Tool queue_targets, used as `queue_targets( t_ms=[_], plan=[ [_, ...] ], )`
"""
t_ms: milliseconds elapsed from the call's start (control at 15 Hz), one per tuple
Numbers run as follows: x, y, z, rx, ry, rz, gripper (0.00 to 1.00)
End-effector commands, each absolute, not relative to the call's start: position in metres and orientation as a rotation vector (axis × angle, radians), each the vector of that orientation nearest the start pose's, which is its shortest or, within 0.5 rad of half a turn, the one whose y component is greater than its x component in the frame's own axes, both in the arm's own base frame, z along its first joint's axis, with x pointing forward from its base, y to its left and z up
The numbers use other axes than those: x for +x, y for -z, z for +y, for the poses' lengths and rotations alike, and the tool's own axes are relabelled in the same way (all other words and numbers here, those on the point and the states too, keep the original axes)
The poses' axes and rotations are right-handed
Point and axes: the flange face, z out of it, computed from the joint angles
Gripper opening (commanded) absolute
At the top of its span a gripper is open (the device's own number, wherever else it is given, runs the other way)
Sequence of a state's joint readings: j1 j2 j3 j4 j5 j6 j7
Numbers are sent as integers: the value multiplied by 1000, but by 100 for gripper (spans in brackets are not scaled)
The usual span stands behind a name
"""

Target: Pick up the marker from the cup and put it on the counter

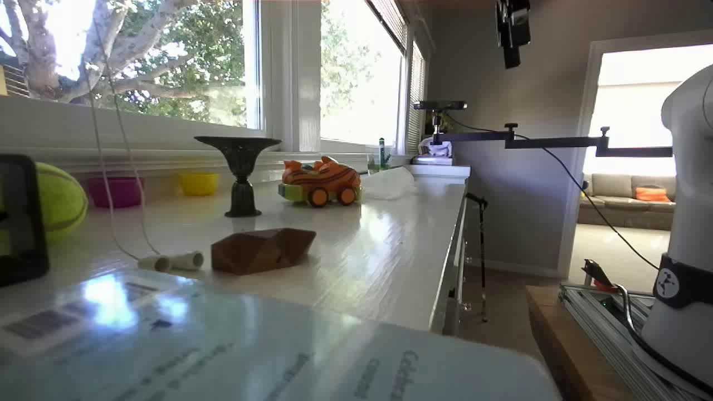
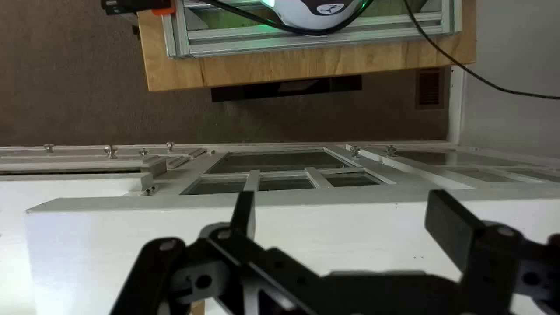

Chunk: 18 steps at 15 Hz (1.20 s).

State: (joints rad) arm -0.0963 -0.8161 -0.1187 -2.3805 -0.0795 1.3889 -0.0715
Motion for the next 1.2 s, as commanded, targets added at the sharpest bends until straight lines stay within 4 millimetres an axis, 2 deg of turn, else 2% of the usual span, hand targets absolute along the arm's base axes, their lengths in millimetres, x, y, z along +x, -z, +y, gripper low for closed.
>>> queue_targets(
  t_ms=[0,333,467,600,1000,1133],
  plan=[
    [269,-572,-79,-3096,-274,164,100],
    [269,-573,-79,-3096,-274,164,100],
    [281,-573,-88,-3114,-202,253,100],
    [307,-575,-117,-3128,-40,414,100],
    [371,-575,-250,-3037,300,874,100],
    [390,-576,-284,-3001,386,1026,100]
  ],
)
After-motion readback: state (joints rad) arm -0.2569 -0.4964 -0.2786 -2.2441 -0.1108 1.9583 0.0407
